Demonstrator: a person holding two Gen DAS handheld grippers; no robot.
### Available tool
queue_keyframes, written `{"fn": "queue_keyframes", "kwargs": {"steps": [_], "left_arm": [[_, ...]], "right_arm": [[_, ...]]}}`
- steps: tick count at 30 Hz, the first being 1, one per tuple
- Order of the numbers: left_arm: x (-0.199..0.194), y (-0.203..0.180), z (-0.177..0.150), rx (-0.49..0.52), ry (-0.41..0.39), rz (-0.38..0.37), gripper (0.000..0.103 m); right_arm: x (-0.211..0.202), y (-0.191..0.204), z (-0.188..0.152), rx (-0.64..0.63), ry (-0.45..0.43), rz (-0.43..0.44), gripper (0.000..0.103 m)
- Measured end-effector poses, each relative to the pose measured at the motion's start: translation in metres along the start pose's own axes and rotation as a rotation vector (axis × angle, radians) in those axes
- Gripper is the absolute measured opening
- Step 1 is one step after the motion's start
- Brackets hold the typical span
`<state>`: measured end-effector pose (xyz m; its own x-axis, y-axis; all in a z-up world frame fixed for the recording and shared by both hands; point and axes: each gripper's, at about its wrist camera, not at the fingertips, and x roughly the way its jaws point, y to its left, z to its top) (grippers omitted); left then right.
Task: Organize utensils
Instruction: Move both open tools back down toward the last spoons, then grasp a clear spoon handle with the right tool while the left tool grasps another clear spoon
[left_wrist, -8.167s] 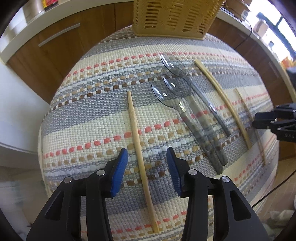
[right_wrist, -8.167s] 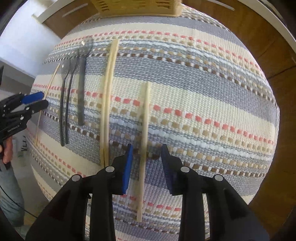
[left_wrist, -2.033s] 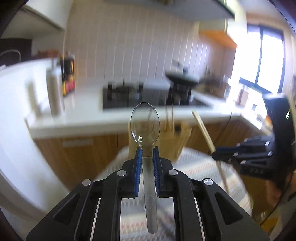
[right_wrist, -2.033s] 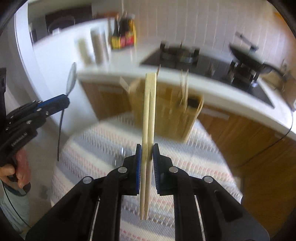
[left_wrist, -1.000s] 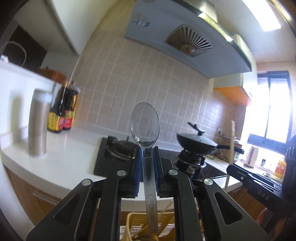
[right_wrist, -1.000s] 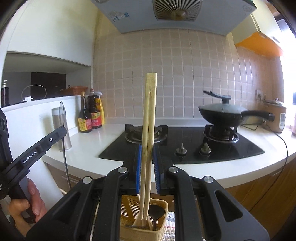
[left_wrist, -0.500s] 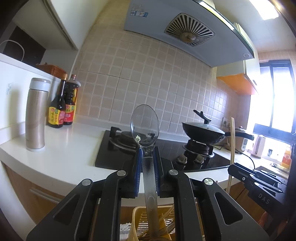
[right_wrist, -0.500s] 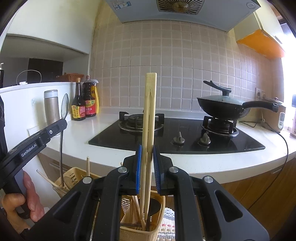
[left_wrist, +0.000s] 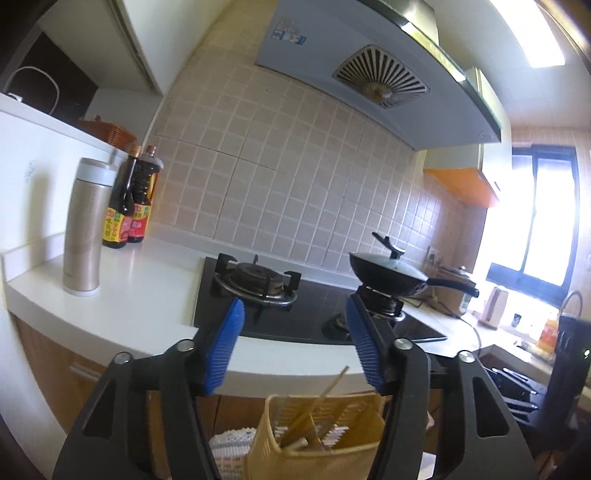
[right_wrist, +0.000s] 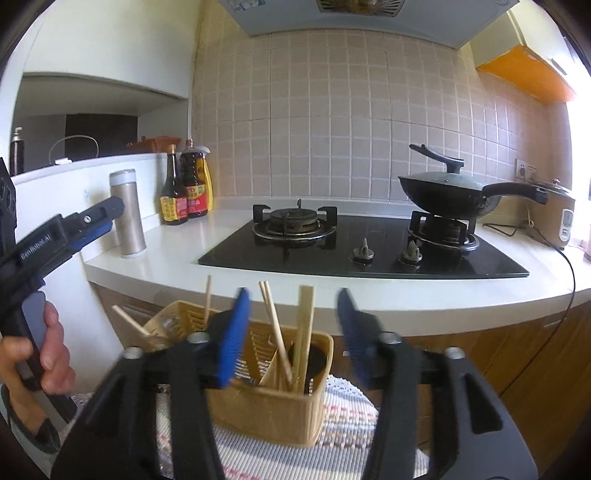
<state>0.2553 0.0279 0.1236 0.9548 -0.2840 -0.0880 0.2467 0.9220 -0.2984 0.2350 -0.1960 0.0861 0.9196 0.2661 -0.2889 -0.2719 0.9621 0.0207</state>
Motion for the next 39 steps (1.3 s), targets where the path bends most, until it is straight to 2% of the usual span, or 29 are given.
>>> {"fn": "queue_keyframes", "kwargs": {"steps": [2, 7, 12, 16, 21, 25, 31, 39], "left_arm": [[-0.018, 0.001, 0.005, -0.014, -0.001, -0.010, 0.065], [-0.057, -0.004, 0.021, -0.029, 0.017, -0.028, 0.066], [-0.088, -0.018, 0.034, -0.001, 0.079, -0.040, 0.066], [-0.107, -0.029, 0.029, 0.043, 0.150, -0.041, 0.066], [-0.121, -0.029, -0.001, 0.053, 0.255, -0.008, 0.066], [-0.122, -0.006, -0.049, -0.008, 0.386, 0.043, 0.066], [-0.111, 0.017, -0.115, -0.088, 0.561, 0.075, 0.062], [-0.101, 0.014, -0.163, -0.065, 0.681, 0.075, 0.055]], "right_arm": [[-0.013, 0.002, -0.001, -0.001, 0.002, -0.001, 0.048], [-0.044, 0.014, 0.002, -0.009, 0.037, 0.016, 0.048], [-0.069, 0.036, 0.004, -0.034, 0.110, 0.047, 0.048], [-0.082, 0.052, -0.004, -0.041, 0.183, 0.102, 0.048], [-0.093, 0.065, -0.039, -0.039, 0.253, 0.089, 0.048], [-0.096, 0.067, -0.087, 0.017, 0.336, 0.116, 0.043], [-0.090, 0.080, -0.152, 0.072, 0.466, 0.174, 0.034], [-0.079, 0.099, -0.179, 0.067, 0.548, 0.208, 0.030]]}}
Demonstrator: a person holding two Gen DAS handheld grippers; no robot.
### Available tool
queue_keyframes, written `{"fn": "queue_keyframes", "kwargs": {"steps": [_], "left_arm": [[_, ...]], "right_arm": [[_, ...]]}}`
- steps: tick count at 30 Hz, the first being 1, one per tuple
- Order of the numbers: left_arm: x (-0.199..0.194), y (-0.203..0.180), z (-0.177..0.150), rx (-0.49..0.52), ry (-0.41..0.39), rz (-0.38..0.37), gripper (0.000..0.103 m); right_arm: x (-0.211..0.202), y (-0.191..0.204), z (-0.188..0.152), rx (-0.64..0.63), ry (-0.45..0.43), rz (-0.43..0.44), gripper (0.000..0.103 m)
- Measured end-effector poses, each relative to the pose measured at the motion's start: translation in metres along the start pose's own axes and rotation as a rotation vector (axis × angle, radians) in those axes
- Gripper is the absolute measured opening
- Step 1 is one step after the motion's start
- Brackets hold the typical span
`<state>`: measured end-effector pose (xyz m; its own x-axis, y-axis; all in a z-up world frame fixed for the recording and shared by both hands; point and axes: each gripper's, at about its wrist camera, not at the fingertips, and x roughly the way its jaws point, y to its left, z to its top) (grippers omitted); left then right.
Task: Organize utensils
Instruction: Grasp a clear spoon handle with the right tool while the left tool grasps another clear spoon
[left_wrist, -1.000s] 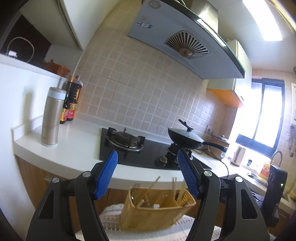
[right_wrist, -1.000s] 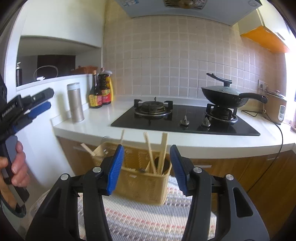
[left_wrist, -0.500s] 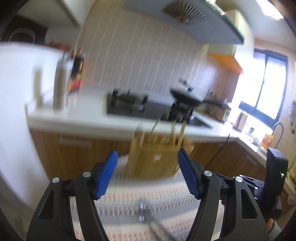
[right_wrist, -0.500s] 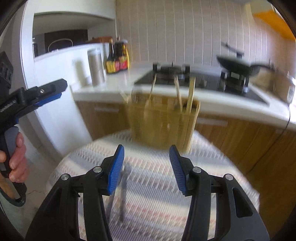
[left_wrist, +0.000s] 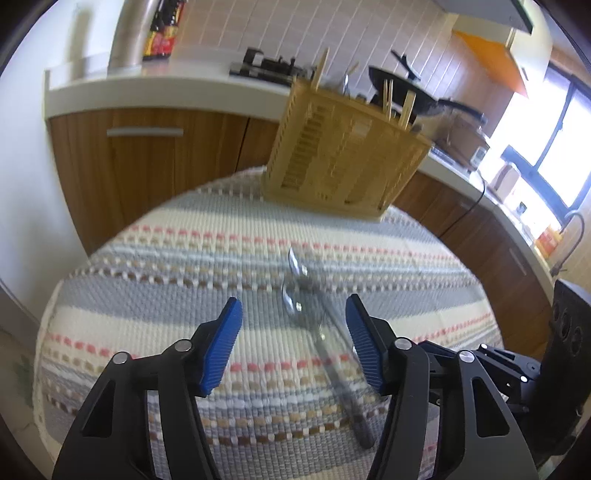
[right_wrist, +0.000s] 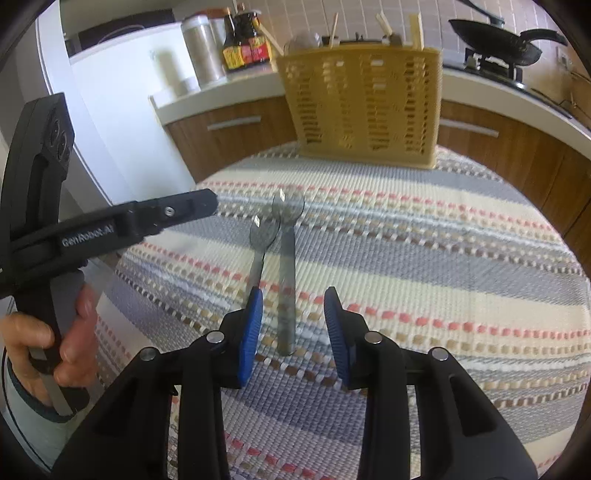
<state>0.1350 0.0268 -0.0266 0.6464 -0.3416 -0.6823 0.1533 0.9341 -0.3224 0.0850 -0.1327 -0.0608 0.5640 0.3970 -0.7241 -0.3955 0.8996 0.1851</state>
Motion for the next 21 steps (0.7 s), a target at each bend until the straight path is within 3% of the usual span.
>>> {"fn": "queue_keyframes", "kwargs": {"steps": [8, 14, 21], "left_arm": [[0.017, 0.002, -0.008, -0.027, 0.056, 0.013, 0.054], [0.023, -0.006, -0.008, -0.004, 0.090, 0.024, 0.054], [0.041, -0.027, -0.017, 0.041, 0.151, 0.050, 0.054]], "right_arm": [[0.026, 0.008, -0.014, -0.025, 0.082, -0.023, 0.026], [0.029, 0.011, -0.015, -0.053, 0.077, -0.072, 0.009], [0.017, 0.001, -0.023, -0.037, 0.069, -0.095, 0.006]]}}
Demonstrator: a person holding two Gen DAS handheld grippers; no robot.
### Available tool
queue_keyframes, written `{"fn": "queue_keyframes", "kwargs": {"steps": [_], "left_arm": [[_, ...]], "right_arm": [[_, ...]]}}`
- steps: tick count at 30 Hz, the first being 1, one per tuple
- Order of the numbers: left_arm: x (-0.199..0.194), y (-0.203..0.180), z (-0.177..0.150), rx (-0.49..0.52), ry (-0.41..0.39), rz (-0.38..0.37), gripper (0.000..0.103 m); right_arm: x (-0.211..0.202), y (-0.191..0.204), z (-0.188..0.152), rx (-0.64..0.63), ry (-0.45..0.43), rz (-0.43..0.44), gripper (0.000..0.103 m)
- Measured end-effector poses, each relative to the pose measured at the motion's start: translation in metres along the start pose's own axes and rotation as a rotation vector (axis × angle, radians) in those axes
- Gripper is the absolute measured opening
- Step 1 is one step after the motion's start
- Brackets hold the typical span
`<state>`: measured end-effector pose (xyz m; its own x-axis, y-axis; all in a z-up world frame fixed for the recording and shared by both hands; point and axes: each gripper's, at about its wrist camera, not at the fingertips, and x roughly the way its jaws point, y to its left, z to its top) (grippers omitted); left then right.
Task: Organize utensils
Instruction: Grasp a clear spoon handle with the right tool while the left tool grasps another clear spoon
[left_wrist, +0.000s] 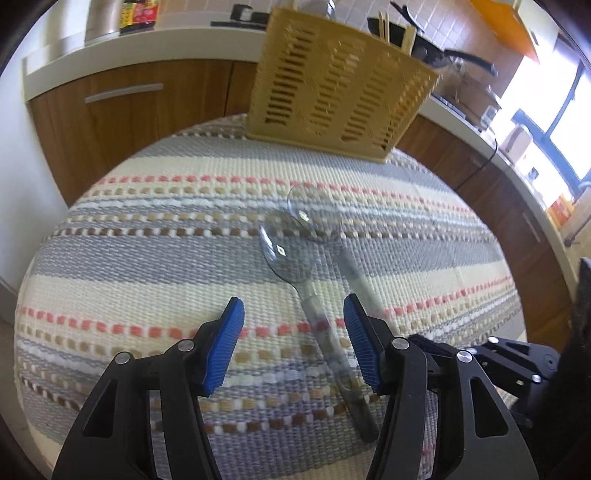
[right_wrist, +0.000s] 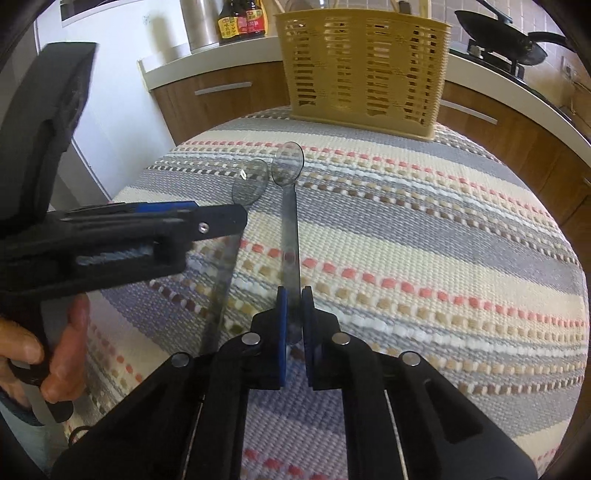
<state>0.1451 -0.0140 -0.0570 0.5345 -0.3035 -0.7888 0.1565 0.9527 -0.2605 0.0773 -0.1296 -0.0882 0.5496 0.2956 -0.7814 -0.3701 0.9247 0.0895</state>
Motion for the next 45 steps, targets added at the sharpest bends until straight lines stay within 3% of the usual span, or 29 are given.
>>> {"fn": "queue_keyframes", "kwargs": {"steps": [2, 13, 18, 22, 23, 26, 28, 31, 36, 39, 41, 42, 45], "left_arm": [[0.002, -0.008, -0.001, 0.027, -0.007, 0.042, 0.054], [0.011, -0.019, 0.006, 0.048, -0.007, 0.082, 0.049], [0.016, -0.027, 0.008, 0.097, -0.010, 0.130, 0.048], [0.019, -0.032, 0.006, 0.176, -0.001, 0.205, 0.027], [0.018, -0.030, 0.006, 0.184, 0.004, 0.199, 0.019], [0.011, -0.015, 0.008, 0.170, 0.027, 0.126, 0.011], [0.008, -0.005, 0.008, 0.164, 0.041, 0.064, 0.011], [0.003, 0.006, 0.009, 0.161, 0.031, 0.069, 0.012], [-0.003, 0.015, 0.016, 0.127, 0.038, 0.019, 0.025], [0.000, 0.013, 0.020, 0.154, 0.061, 0.026, 0.033], [0.003, 0.011, 0.022, 0.166, 0.086, 0.036, 0.037], [0.005, 0.010, 0.023, 0.173, 0.102, 0.033, 0.037], [0.011, 0.007, 0.024, 0.194, 0.129, 0.034, 0.038]], "right_arm": [[-0.004, -0.004, -0.004, 0.010, 0.001, -0.012, 0.006], [-0.035, -0.028, -0.041, 0.067, 0.047, -0.071, 0.006], [-0.048, -0.046, -0.042, 0.144, 0.057, 0.033, 0.007], [-0.047, -0.051, -0.021, 0.136, 0.049, 0.042, 0.008], [-0.044, -0.052, -0.013, 0.127, 0.057, 0.055, 0.008], [-0.031, -0.052, 0.003, 0.117, 0.090, 0.088, 0.009], [-0.023, -0.053, 0.010, 0.117, 0.112, 0.109, 0.009], [-0.012, -0.056, 0.019, 0.132, 0.138, 0.135, 0.009], [-0.014, -0.064, 0.029, 0.178, 0.106, 0.168, 0.009], [-0.019, -0.066, 0.032, 0.194, 0.081, 0.151, 0.024], [-0.015, -0.064, 0.035, 0.178, 0.110, 0.111, 0.051], [-0.014, -0.064, 0.034, 0.173, 0.117, 0.099, 0.056], [-0.005, -0.055, 0.039, 0.115, 0.166, 0.062, 0.057]]}}
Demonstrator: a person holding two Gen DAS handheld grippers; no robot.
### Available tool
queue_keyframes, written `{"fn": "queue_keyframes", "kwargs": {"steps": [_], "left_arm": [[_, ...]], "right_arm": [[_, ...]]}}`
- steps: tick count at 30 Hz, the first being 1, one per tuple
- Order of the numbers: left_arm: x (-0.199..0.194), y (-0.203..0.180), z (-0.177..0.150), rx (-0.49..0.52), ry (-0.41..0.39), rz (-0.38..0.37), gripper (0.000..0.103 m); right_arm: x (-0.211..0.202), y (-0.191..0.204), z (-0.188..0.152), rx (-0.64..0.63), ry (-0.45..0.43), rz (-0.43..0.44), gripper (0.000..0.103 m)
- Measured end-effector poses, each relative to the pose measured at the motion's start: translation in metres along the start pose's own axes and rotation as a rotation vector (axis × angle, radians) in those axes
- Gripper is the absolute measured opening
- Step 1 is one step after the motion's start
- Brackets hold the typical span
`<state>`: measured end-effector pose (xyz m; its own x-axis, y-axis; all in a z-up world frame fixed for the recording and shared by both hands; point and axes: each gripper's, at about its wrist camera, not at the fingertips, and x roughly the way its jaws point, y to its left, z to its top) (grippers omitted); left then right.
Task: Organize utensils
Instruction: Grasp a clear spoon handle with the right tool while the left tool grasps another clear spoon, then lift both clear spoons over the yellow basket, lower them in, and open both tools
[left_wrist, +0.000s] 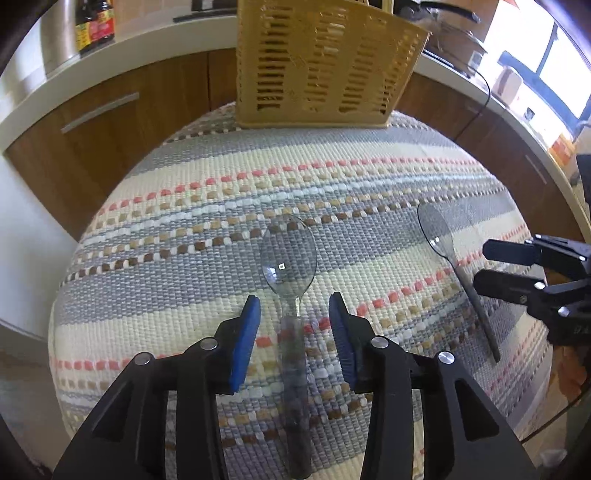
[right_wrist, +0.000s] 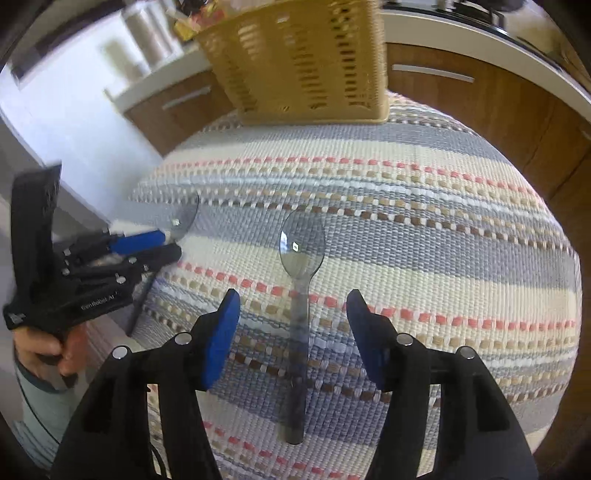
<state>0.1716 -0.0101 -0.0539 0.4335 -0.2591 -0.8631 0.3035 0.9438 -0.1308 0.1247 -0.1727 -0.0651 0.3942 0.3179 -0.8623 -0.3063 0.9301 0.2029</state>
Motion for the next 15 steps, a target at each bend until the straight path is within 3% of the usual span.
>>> {"fn": "queue_keyframes", "kwargs": {"steps": [3, 6, 7, 9, 12, 15], "left_arm": [[0.004, -0.003, 0.004, 0.016, 0.026, 0.016, 0.038], [0.006, -0.008, 0.007, 0.038, 0.055, 0.035, 0.036], [0.007, -0.009, 0.008, 0.045, 0.060, 0.041, 0.036], [0.008, -0.014, 0.007, 0.076, 0.065, 0.083, 0.031], [0.009, -0.021, 0.007, 0.099, 0.054, 0.124, 0.013], [0.004, -0.017, 0.007, 0.064, 0.027, 0.079, 0.010]], "right_arm": [[0.017, 0.007, 0.011, -0.027, 0.084, -0.018, 0.055], [0.029, 0.011, 0.021, -0.038, 0.138, -0.050, 0.045], [0.031, 0.015, 0.025, -0.057, 0.142, -0.072, 0.033], [0.036, 0.023, 0.029, -0.087, 0.169, -0.092, 0.026], [0.041, 0.035, 0.031, -0.139, 0.192, -0.122, 0.010], [0.043, 0.039, 0.032, -0.132, 0.206, -0.076, 0.010]]}}
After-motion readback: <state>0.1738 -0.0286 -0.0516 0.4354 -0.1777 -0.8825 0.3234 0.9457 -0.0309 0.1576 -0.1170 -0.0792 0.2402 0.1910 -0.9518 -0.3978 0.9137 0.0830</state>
